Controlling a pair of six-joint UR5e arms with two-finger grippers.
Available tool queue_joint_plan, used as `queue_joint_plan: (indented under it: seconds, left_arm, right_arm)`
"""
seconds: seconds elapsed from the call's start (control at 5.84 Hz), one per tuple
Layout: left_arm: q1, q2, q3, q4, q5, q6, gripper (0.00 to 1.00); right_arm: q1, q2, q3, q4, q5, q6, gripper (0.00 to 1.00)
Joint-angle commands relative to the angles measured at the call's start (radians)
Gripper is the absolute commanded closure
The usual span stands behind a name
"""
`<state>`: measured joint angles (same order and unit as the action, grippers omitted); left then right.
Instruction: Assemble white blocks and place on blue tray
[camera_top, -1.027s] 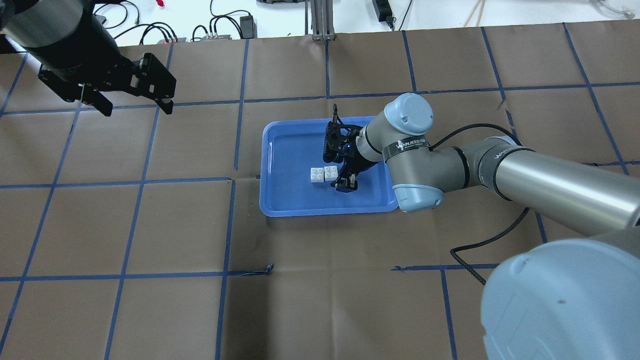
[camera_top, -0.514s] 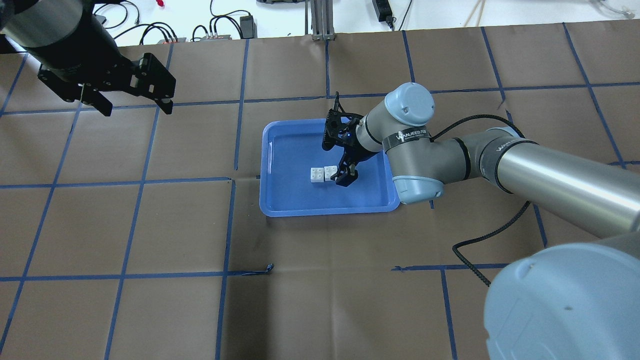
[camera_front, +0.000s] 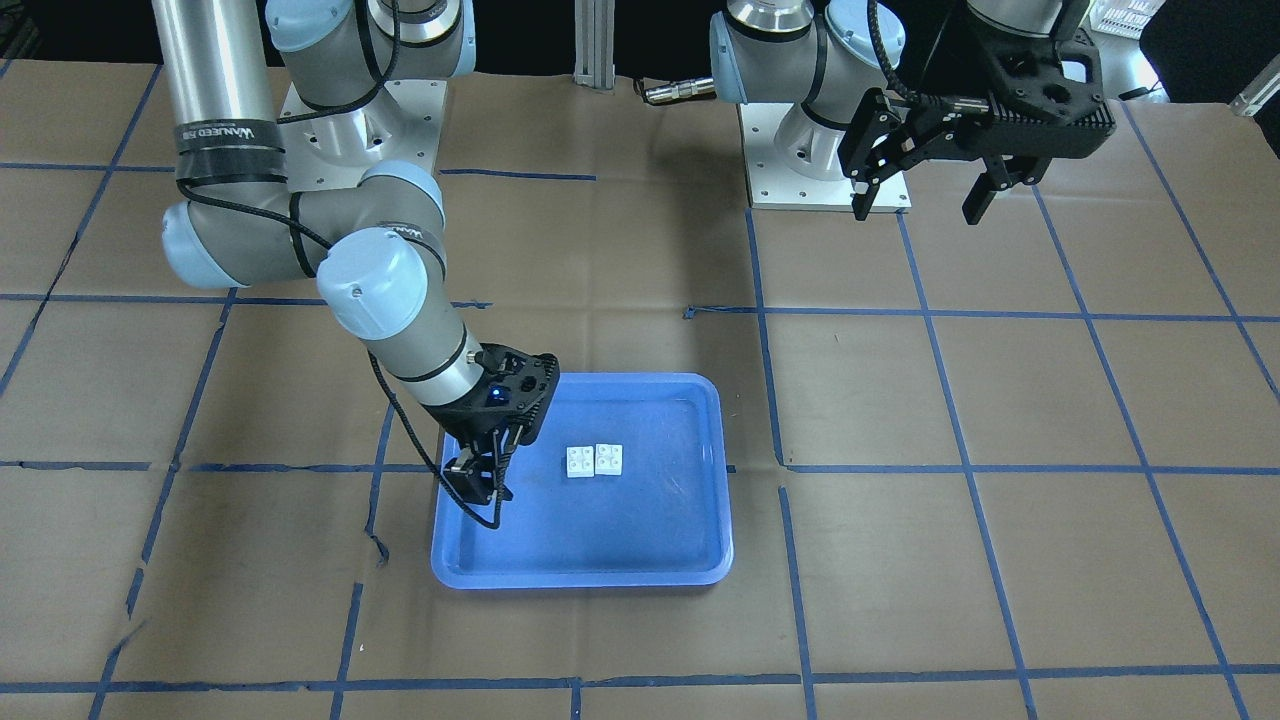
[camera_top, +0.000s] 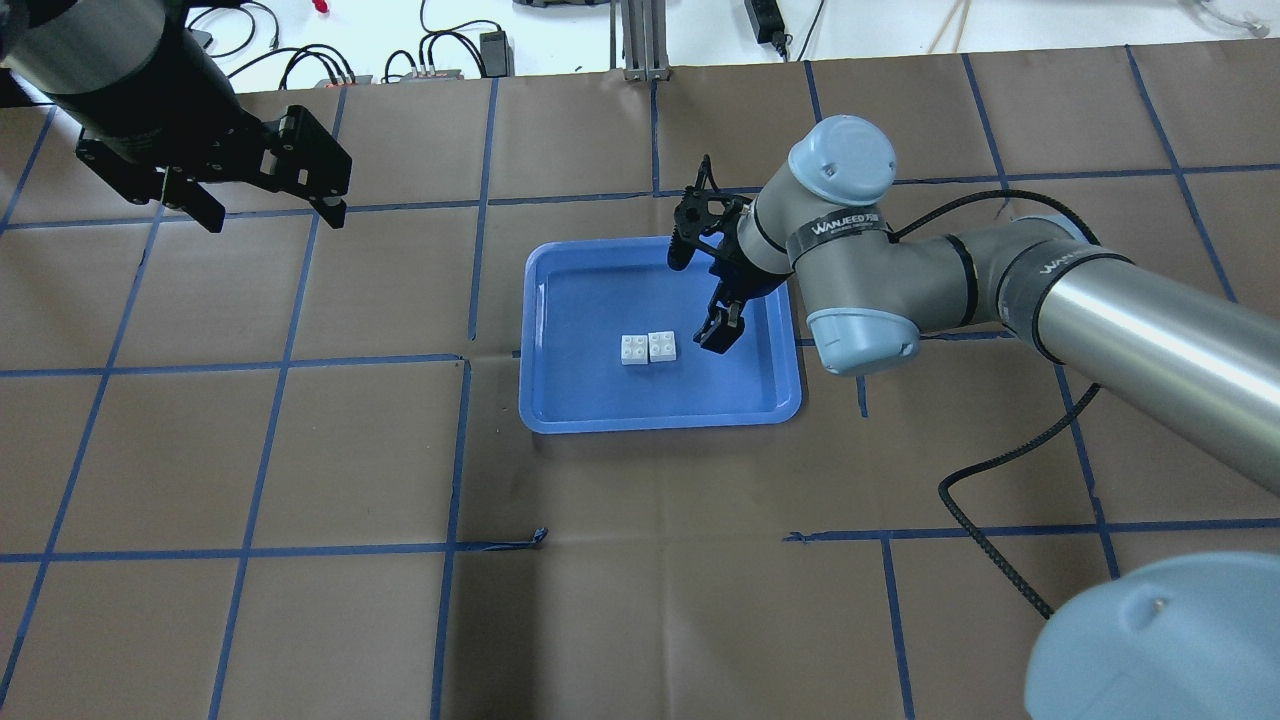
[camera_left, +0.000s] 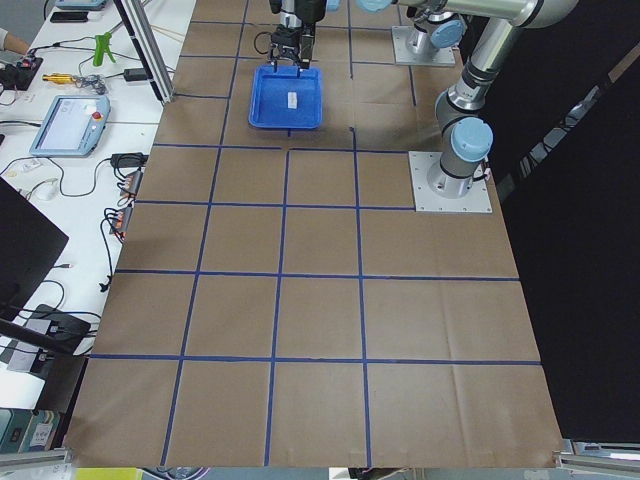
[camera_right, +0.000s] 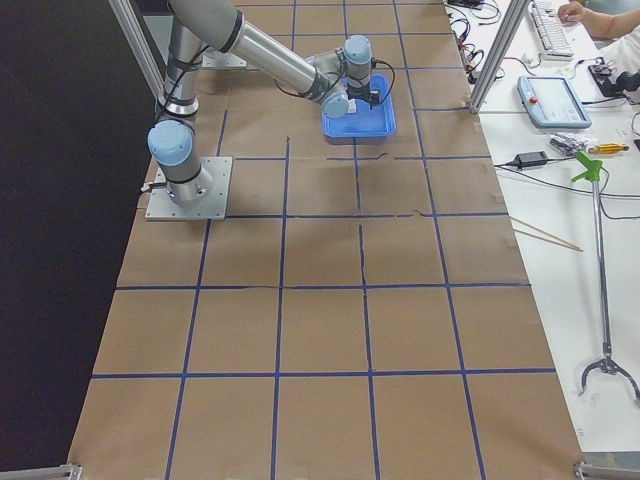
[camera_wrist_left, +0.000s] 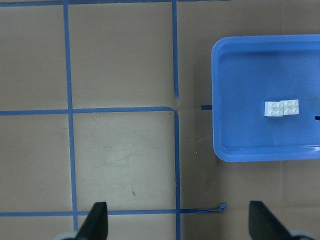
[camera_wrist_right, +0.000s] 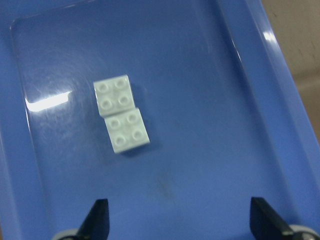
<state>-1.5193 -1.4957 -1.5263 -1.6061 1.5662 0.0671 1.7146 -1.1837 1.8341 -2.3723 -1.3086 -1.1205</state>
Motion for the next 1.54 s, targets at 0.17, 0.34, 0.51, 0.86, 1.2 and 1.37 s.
queue_joint_plan:
  seconds: [0.17, 0.34, 0.51, 0.86, 1.2, 1.37]
  left_arm:
    - [-0.001, 0.000, 0.000, 0.000, 0.000, 0.000, 0.01]
    - [-0.001, 0.000, 0.000, 0.002, 0.000, 0.000, 0.01]
    - [0.001, 0.000, 0.000, 0.000, 0.000, -0.001, 0.01]
    - [-0.001, 0.000, 0.000, 0.002, 0.000, -0.001, 0.01]
    - [-0.001, 0.000, 0.000, 0.002, -0.002, -0.001, 0.01]
    - [-0.001, 0.000, 0.000, 0.000, -0.002, -0.001, 0.01]
  right_arm:
    - [-0.091, -0.105, -0.151, 0.379, -0.180, 0.057, 0.00]
    - [-0.098, -0.126, -0.200, 0.474, -0.198, 0.226, 0.00]
    - [-0.099, -0.152, -0.263, 0.618, -0.225, 0.311, 0.00]
    - [-0.104, -0.166, -0.414, 0.837, -0.285, 0.587, 0.00]
    - [-0.154, -0.204, -0.508, 1.040, -0.287, 0.773, 0.00]
    - [-0.194, -0.253, -0.521, 1.067, -0.279, 0.786, 0.00]
